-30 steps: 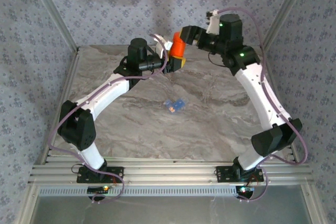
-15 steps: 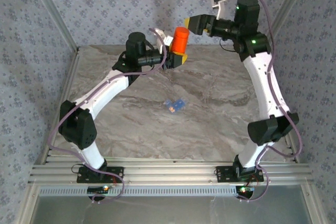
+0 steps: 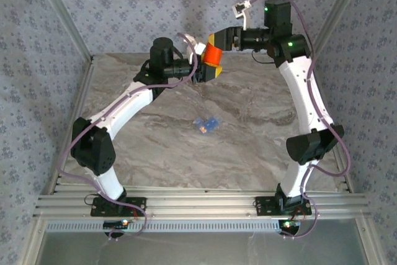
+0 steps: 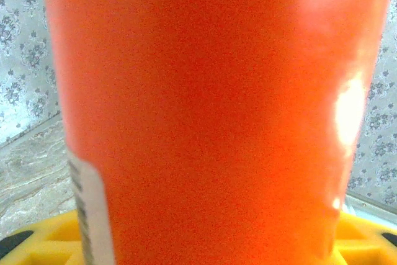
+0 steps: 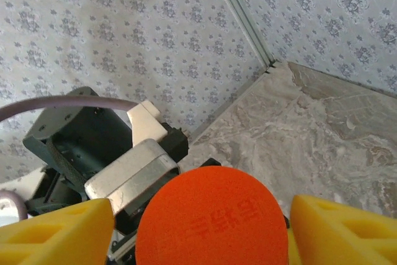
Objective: Sort the pills into containers
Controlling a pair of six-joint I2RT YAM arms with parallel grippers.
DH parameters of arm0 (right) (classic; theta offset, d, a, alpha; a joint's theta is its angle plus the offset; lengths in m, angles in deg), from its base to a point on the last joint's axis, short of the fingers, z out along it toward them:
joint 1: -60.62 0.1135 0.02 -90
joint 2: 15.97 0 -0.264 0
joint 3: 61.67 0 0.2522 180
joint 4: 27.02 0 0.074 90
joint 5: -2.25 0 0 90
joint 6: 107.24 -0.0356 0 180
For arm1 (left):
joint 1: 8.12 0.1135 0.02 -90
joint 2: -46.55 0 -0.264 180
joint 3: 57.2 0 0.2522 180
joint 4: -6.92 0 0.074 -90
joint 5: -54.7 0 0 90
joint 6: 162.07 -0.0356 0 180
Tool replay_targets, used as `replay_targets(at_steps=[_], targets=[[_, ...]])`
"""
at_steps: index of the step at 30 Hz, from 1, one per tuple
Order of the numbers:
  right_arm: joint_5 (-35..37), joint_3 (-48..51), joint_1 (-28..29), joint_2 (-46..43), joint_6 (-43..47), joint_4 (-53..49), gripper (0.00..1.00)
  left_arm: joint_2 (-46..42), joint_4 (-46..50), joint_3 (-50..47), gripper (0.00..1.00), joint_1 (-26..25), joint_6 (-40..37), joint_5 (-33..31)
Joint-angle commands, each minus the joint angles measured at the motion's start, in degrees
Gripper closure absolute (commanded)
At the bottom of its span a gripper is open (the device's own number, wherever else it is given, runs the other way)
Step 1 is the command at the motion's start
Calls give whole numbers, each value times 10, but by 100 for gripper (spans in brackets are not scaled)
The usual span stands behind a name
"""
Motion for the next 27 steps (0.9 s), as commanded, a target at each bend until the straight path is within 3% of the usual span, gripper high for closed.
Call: replay_targets(at_steps=[1, 5, 10, 13, 21, 27], targets=[[-5, -9, 3, 3, 19, -22, 34, 6, -15, 19, 100, 2, 6, 17], [4, 4, 3, -4, 19, -21, 48, 8, -16, 20, 100, 3, 6, 16], [38, 37, 4, -24, -9, -1, 56, 8, -17, 21, 100, 3, 3, 9], [101, 74, 14, -46, -43, 18, 57, 6, -18, 19, 100, 3, -4, -14], [355, 199, 86, -123, -160, 54, 58, -4, -38, 3, 100, 3, -23, -64], [411, 222, 117, -135, -200, 91, 58, -6, -47, -7, 100, 3, -22, -70]])
